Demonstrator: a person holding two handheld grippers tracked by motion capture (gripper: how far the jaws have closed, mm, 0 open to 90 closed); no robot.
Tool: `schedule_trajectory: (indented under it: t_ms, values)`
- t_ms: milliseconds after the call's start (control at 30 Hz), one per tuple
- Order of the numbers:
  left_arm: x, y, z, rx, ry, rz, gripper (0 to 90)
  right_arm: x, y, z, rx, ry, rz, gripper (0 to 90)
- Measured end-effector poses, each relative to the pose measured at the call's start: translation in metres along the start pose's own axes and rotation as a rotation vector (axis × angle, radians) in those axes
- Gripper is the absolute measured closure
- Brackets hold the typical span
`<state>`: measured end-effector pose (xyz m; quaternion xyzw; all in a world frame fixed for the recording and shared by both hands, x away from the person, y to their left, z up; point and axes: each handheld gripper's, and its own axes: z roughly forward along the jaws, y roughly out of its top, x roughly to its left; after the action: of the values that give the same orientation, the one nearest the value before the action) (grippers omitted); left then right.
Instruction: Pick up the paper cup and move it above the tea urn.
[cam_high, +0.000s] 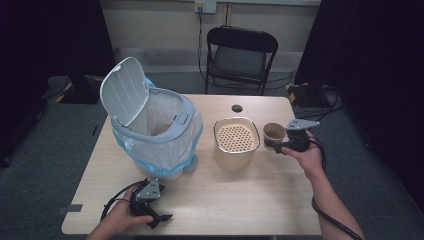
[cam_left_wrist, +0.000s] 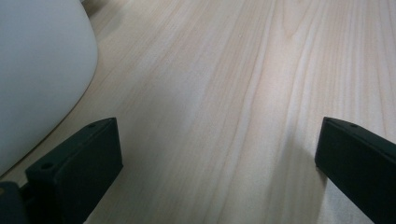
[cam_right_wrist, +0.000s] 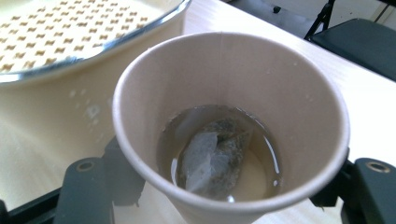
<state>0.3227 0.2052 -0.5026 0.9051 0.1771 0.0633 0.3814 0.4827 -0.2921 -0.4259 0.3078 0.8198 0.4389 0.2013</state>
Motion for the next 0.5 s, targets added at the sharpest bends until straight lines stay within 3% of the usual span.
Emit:
schedule_trajectory:
  t_ms: [100, 500]
  values:
    - [0.0, 0.0, 0.0, 0.0, 0.0, 0.0, 0.0, -0.003, 0.008, 0.001, 0.011, -0.003, -0.024, 29.8]
    - [0.0, 0.0, 0.0, -0.001, 0.0, -0.001, 0.0, -0.013, 0.023, 0.008, 0.019, -0.004, -0.043, 30.0]
